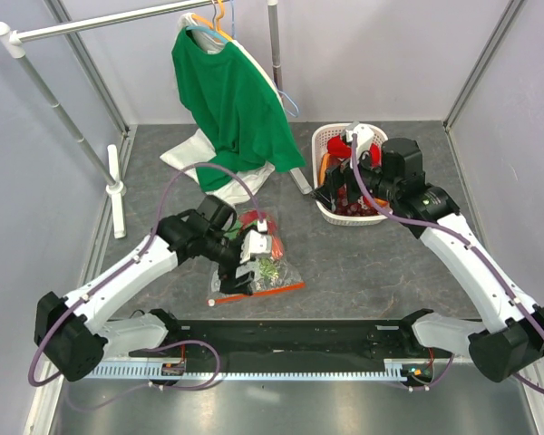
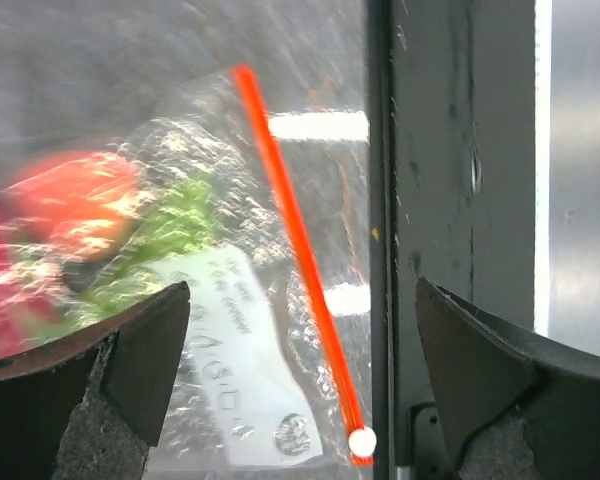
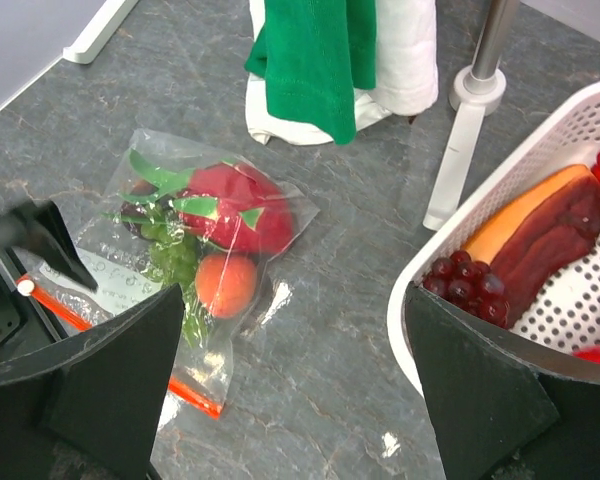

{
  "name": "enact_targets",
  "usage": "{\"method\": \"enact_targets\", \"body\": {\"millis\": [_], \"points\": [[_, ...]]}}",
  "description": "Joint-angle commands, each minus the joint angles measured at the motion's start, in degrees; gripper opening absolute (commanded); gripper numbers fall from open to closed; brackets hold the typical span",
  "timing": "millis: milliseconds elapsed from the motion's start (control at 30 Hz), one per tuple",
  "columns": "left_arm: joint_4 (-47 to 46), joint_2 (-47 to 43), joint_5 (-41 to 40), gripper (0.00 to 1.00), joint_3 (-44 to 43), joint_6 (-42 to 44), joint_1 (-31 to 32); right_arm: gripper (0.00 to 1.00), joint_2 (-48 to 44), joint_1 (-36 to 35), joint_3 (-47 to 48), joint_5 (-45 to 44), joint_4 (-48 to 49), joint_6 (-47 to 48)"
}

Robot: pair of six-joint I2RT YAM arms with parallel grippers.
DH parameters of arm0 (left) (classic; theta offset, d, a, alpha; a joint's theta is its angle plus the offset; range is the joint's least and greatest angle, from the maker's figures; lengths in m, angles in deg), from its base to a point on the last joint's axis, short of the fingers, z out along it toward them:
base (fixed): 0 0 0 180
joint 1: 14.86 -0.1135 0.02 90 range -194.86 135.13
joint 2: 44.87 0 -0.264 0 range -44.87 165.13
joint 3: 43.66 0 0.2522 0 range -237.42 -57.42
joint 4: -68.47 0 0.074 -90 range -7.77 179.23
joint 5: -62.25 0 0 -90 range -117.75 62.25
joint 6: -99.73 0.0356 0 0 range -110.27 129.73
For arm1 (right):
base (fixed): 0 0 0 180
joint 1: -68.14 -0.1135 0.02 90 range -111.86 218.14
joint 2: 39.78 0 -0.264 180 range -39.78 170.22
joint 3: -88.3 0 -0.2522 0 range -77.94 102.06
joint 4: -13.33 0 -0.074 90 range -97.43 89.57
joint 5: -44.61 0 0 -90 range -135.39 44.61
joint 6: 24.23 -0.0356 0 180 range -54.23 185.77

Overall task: Place the food in the zip-top bag and seal the zipper
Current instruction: Place the zipper food storage bag at the center of the board, then reset both arms

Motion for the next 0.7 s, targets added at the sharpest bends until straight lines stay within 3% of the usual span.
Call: {"method": "enact_targets", "body": {"millis": [0, 100, 167, 267, 467, 667], "points": [[1.0, -0.5, -6.8, 1.00, -13.6, -19.6, -0.5, 0.98, -3.4, 0.1, 0.7, -2.6, -1.9, -1.3], [3.7, 0.3, -6.4, 1.00, -22.3, -26.2, -5.2, 0.98, -5.2, 0.2, 0.1, -4.3, -2.7, -2.9], [4.9, 0.8, -1.1, 1.00, -27.7, -28.8, -13.6, 0.98, -7.2, 0.5, -1.2, -5.1, -2.7, -4.5], [6.4, 1.3, -5.1, 1.00, -32.0, -34.4, -19.3, 0.98, -10.0, 2.8, -3.5, -5.3, -2.6, -6.3], [6.3, -5.8, -15.3, 1.00, -25.7, -33.8, -25.2, 0.98, -15.2, 8.0, -8.5, -6.7, -3.4, -7.3], [5.7, -10.7, -18.2, 1.00, -19.2, -34.0, -25.9, 0.98, -19.9, 10.3, -11.0, -6.9, -4.4, -6.7]]}}
